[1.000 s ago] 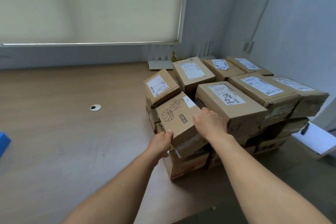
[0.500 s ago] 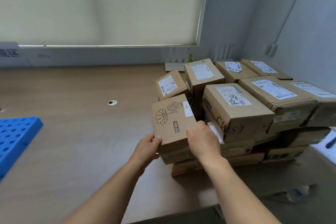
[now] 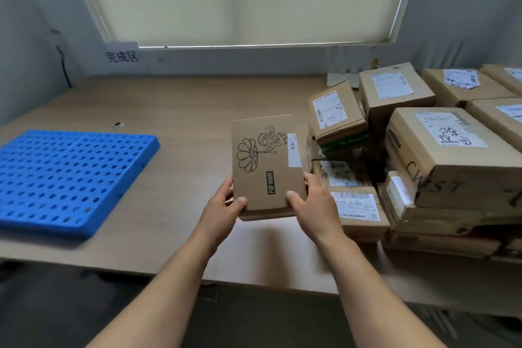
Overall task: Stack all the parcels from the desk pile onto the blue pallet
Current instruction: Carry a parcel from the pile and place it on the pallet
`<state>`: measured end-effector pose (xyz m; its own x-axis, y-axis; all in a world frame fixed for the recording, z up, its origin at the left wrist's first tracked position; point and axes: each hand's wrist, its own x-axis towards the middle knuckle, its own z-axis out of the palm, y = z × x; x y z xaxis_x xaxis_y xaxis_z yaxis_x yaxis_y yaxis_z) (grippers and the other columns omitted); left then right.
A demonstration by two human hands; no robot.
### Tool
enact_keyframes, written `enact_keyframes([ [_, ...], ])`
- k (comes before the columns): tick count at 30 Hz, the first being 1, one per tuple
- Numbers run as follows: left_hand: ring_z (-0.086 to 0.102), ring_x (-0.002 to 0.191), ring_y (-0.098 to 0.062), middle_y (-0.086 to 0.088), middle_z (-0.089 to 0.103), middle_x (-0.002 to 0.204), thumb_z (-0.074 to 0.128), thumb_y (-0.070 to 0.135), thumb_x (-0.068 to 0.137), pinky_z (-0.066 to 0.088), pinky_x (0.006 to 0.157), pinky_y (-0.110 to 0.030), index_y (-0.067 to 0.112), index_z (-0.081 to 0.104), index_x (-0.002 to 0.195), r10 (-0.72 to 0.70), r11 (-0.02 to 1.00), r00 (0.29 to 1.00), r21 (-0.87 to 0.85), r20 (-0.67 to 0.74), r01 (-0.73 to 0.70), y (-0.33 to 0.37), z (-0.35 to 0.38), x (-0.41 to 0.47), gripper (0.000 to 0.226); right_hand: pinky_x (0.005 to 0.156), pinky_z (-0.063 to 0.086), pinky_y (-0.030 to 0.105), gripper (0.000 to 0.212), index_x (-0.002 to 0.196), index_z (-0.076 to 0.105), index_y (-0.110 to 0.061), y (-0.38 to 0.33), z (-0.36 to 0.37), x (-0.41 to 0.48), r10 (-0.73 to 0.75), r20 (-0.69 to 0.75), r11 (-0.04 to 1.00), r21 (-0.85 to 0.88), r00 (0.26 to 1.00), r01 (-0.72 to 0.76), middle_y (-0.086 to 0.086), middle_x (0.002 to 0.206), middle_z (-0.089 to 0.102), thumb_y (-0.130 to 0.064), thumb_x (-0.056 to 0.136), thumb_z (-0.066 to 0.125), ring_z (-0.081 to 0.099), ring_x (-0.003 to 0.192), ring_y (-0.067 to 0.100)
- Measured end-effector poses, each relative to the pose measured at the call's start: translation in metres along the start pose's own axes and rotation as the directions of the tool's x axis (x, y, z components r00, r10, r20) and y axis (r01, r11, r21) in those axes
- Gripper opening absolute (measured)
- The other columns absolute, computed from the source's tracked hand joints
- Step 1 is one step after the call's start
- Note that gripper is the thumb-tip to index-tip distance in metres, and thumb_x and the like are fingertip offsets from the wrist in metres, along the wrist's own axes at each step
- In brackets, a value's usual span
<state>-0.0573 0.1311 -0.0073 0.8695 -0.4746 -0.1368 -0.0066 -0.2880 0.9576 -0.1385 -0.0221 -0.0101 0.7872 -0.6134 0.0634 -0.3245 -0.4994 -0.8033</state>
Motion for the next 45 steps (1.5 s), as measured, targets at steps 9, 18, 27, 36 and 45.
enact_keyframes([
  [9,0.054,0.109,-0.003,0.007,0.054,0.128,0.048,0.008,0.094,0.045,0.091,-0.026,0.045,0.031,0.140,0.029,0.999,0.996,-0.024,-0.079,-0.031,-0.019,-0.066,-0.015,0.061,0.091,0.043,0.028,0.061,0.139,0.029,-0.019,-0.045,0.049,-0.014,-0.070,0.151,0.994,0.098,0.986,0.056,0.004,0.128,0.053,-0.024,0.088,0.061,0.051,0.110,0.018],
  [18,0.047,0.090,0.018,0.025,0.046,0.121,0.048,0.010,0.096,0.038,0.079,-0.005,0.038,0.022,0.146,0.061,0.997,0.985,-0.039,-0.164,-0.068,-0.037,-0.191,-0.035,0.063,0.086,0.040,0.023,0.058,0.139,0.027,-0.019,-0.131,0.146,-0.041,-0.172,0.198,0.983,0.096,0.965,0.155,0.001,0.130,0.051,-0.025,0.091,0.059,0.047,0.102,0.011],
  [27,0.041,0.122,-0.010,0.007,0.037,0.143,0.051,0.017,0.095,0.034,0.100,-0.028,0.028,0.025,0.148,0.040,0.999,0.941,-0.008,-0.337,-0.045,-0.083,-0.344,-0.046,0.059,0.089,0.041,0.027,0.059,0.141,0.026,-0.018,-0.231,0.272,-0.061,-0.273,0.270,0.962,0.070,0.924,0.263,0.003,0.132,0.051,-0.028,0.092,0.057,0.050,0.114,0.020],
  [36,0.048,0.113,-0.008,0.015,0.052,0.120,0.050,0.016,0.095,0.038,0.092,-0.025,0.029,0.040,0.138,0.011,1.000,0.903,-0.021,-0.430,-0.021,-0.122,-0.453,-0.060,0.047,0.097,0.039,0.031,0.064,0.144,0.023,-0.019,-0.289,0.375,-0.080,-0.313,0.356,0.950,0.104,0.881,0.296,0.001,0.138,0.048,-0.032,0.092,0.057,0.048,0.120,0.019],
  [45,0.043,0.125,-0.011,0.011,0.048,0.137,0.050,0.020,0.095,0.035,0.106,-0.032,0.031,0.034,0.144,-0.042,0.999,0.863,-0.032,-0.503,0.030,-0.151,-0.528,-0.046,0.053,0.104,0.038,0.036,0.073,0.146,0.021,-0.019,-0.329,0.450,-0.066,-0.363,0.443,0.930,0.120,0.819,0.347,0.001,0.140,0.044,-0.036,0.088,0.062,0.044,0.125,0.018],
])
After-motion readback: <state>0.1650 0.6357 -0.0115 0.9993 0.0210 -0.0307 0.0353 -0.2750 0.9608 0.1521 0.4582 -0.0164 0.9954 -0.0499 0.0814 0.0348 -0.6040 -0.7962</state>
